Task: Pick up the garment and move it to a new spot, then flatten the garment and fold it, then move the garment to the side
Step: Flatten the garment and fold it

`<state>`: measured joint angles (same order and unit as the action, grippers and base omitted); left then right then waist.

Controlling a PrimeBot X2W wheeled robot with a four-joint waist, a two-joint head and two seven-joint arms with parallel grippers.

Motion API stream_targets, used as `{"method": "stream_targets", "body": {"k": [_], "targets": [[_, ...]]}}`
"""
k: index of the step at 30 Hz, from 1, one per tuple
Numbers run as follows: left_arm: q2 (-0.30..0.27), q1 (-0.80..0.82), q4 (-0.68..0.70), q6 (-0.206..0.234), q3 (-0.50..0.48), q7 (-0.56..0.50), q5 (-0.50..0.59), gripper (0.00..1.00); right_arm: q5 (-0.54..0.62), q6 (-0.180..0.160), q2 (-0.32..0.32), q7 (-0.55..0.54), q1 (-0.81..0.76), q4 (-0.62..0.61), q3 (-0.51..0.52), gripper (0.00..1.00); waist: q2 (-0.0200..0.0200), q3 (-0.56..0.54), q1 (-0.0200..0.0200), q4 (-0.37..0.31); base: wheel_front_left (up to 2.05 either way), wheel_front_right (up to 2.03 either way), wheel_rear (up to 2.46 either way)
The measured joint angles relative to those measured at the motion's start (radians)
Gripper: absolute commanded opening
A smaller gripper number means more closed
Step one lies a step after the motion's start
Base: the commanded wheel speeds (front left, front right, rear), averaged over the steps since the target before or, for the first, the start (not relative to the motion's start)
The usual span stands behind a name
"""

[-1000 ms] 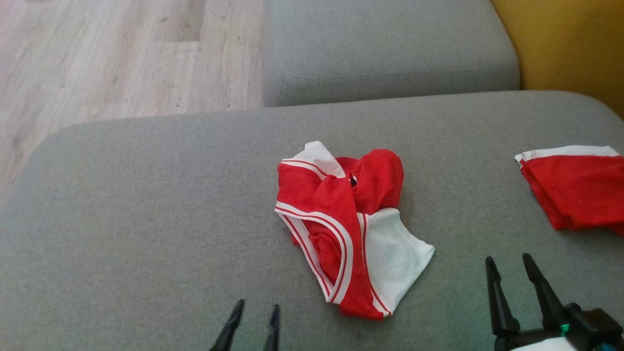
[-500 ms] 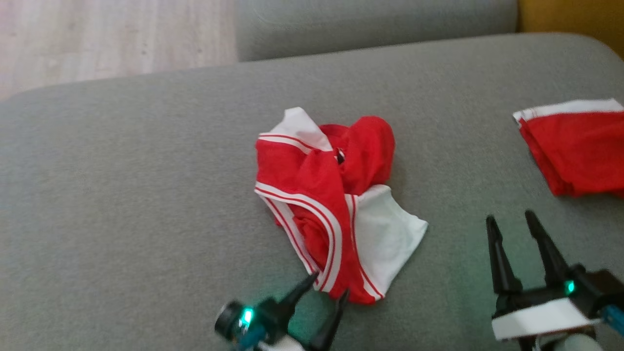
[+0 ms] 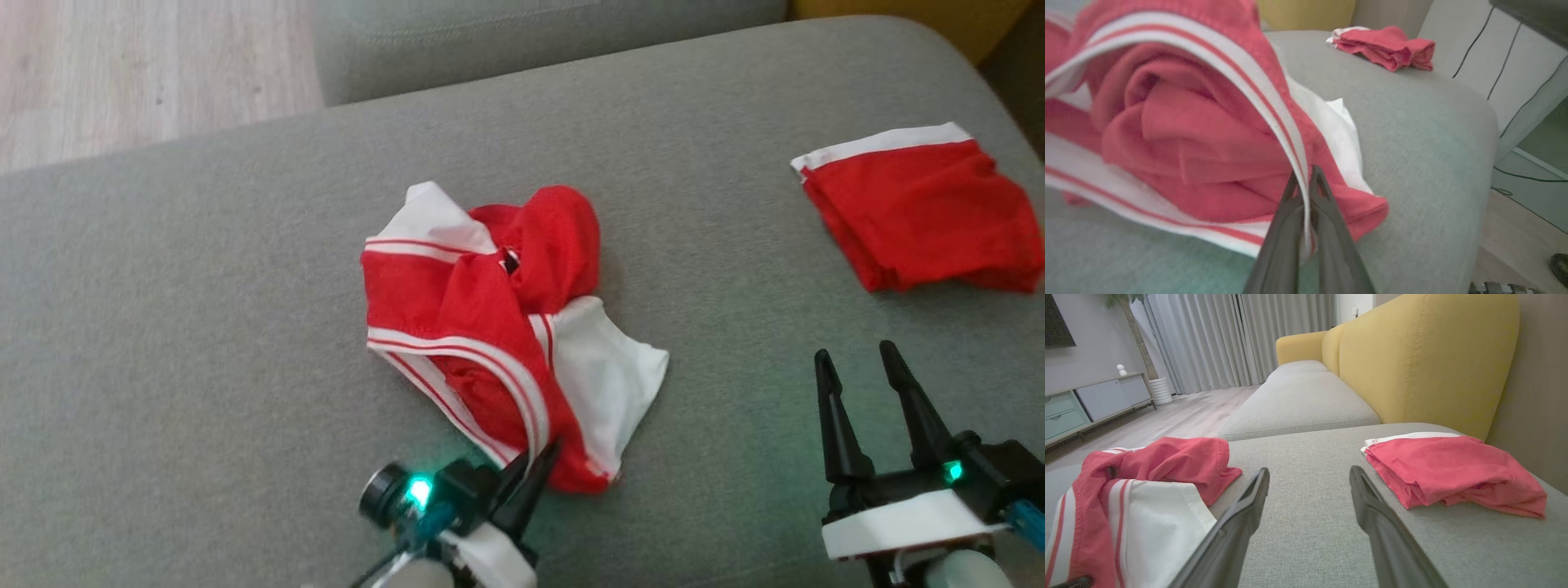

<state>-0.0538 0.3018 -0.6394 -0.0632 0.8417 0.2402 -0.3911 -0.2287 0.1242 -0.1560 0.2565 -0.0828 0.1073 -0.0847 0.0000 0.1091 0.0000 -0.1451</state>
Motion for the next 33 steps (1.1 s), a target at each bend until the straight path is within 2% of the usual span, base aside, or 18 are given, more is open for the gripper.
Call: {"method": "stream_targets", "body": {"k": [6, 12, 16, 22, 25, 27, 29, 33], "targets": [[0.0, 0.135, 0.051, -0.031, 0.034, -0.002, -0.001, 0.0, 0.0, 0.0, 0.023, 0.0, 0.0, 0.001, -0.006, 1.0, 0.0, -0.03, 0.0, -0.037, 0.0, 0.0, 0.0], [-0.004, 0.477, 0.08, -0.057, 0.015, -0.028, -0.003, 0.0, -0.004, 0.0, 0.039, 0.0, 0.0, 0.001, -0.014, 1.0, 0.0, -0.056, 0.0, -0.102, 0.0, 0.0, 0.0], [-0.033, 0.72, 0.069, -0.067, -0.005, -0.028, -0.008, 0.0, -0.028, 0.0, 0.044, 0.0, 0.0, 0.009, -0.022, 1.0, 0.0, -0.064, 0.0001, -0.151, 0.0, 0.0, 0.0], [-0.057, 0.956, -0.008, -0.069, -0.066, -0.033, -0.103, 0.0, -0.037, 0.0, 0.044, 0.0, -0.011, 0.019, -0.014, 1.0, 0.0, -0.096, -0.0001, -0.171, 0.0, 0.0, 0.0], [-0.078, 0.946, -0.025, -0.069, -0.062, -0.038, -0.157, 0.0, -0.044, 0.0, 0.044, 0.0, -0.026, 0.017, -0.004, 1.0, 0.0, -0.106, -0.0001, -0.154, 0.0, 0.0, 0.0], [-0.096, 0.878, -0.017, -0.069, -0.052, -0.04, -0.201, 0.0, -0.044, 0.0, 0.044, 0.0, -0.037, 0.016, -0.002, 1.0, 0.0, -0.108, -0.0001, -0.137, 0.0, 0.0, 0.0], [-0.126, 0.751, -0.001, -0.069, -0.04, -0.056, -0.262, 0.0, -0.044, 0.0, 0.043, 0.0, -0.04, 0.013, -0.004, 1.0, 0.0, -0.109, 0.0, -0.117, 0.0, 0.0, 0.0], [-0.192, 0.393, 0.016, -0.058, -0.043, -0.069, -0.387, 0.0, -0.052, 0.0, 0.041, 0.0, -0.064, 0.001, 0.024, 1.0, 0.0, -0.117, 0.0, -0.072, 0.0, 0.0, 0.0]]}}
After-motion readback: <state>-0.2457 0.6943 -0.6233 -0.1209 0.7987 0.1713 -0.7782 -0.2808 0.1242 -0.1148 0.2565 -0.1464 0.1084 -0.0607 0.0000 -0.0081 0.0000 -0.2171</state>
